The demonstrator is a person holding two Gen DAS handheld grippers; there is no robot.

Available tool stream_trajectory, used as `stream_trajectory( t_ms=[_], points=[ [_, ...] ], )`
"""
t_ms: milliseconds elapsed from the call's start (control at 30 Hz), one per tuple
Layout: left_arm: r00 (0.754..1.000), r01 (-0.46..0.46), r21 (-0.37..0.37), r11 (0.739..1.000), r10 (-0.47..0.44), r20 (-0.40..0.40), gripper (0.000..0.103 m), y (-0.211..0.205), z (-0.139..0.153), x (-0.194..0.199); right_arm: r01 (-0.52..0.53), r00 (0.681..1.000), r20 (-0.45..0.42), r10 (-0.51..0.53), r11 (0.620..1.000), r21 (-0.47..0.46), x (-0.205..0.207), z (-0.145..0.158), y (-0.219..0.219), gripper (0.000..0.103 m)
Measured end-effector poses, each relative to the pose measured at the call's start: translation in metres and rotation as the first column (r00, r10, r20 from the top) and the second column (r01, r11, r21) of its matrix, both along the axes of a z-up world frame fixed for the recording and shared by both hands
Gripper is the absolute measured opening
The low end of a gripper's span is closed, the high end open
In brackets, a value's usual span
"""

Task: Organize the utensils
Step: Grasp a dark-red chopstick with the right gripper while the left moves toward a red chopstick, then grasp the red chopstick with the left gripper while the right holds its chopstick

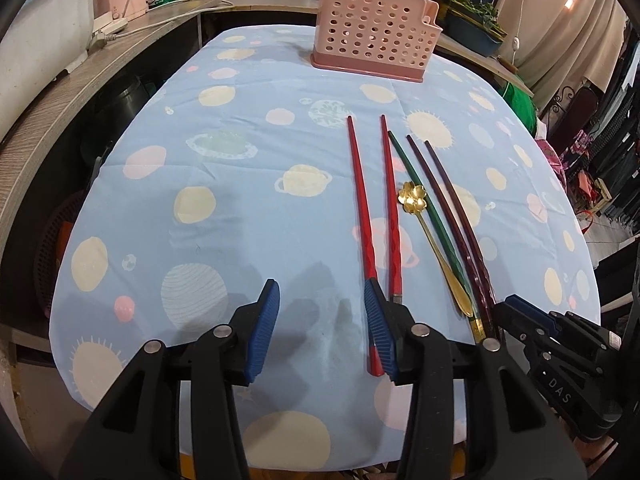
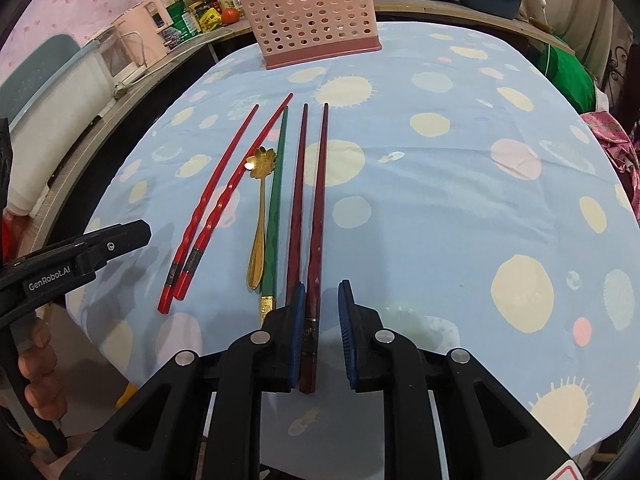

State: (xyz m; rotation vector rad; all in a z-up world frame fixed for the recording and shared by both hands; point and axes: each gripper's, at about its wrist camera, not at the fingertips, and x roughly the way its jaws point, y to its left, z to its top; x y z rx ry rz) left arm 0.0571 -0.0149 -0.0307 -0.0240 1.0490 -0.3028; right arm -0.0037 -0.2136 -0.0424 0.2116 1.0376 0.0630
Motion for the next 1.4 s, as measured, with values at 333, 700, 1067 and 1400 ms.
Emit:
stream_trajectory(
  t_ms=[333,700,1067,1400],
  points=[
    [0.999,0.034,0.004,0.999,-0.034,-0.017,0.043,-0.008,-0.004,-0.009,-0.004,1.0,0.013,0.004,0.998,-0.066,-0.005,-0.002,0.004,0.007],
    [0.997,0.06,0.001,0.998,-0.06,-0.056,0.043,-0.016,-0.015,-0.013,0.008,1.0,0.012,-0.008,0.999,-0.045,-0.005,-0.003,0.0,0.007],
    [0.995,0.061,0.004,0.998,-0.06,-0.075,0.042,-0.016,-0.022,-0.013,0.011,1.0,0.013,-0.011,0.999,-0.038,-0.006,-0.003,0.0,0.007],
    [0.997,0.06,0.043,0.997,-0.058,-0.058,0.039,-0.021,-0.022,-0.012,0.011,1.0,0.013,-0.011,0.999,-0.04,-0.006,-0.003,0.0,0.007]
  ],
)
